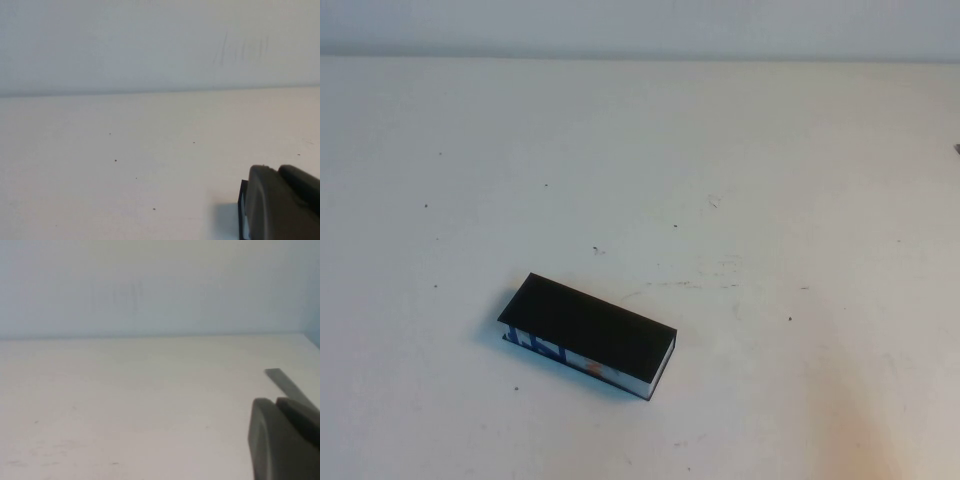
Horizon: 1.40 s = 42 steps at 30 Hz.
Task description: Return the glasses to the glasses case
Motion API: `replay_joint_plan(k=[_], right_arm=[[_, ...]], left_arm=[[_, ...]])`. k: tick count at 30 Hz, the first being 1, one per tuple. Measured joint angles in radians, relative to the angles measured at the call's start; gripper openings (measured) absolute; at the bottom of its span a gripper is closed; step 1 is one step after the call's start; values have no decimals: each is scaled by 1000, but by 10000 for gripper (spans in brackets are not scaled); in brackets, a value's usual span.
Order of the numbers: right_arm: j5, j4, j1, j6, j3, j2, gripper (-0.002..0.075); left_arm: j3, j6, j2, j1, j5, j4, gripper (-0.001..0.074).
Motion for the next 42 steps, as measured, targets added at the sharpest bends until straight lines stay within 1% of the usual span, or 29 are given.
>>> replay_joint_plan(k=[3,5,12,14,40,42], right_arm=[[-19,26,-63,2,80,-91,-11],[13,45,-73,2,99,-155,-11],[298,72,-73,2,105,-190,-11],[345,72,-73,2,108,-190,-11],[355,75,-73,2,106,-191,-11],[355,75,-73,2,106,-191,-11]], left_arm=[[0,0,0,0,-1,0,-1],[0,0,0,0,-1,0,-1],[0,0,0,0,-2,0,-1],[0,0,0,0,-2,0,-1],[0,0,0,0,-11,0,-1],[0,-31,0,0,-28,42,-1]])
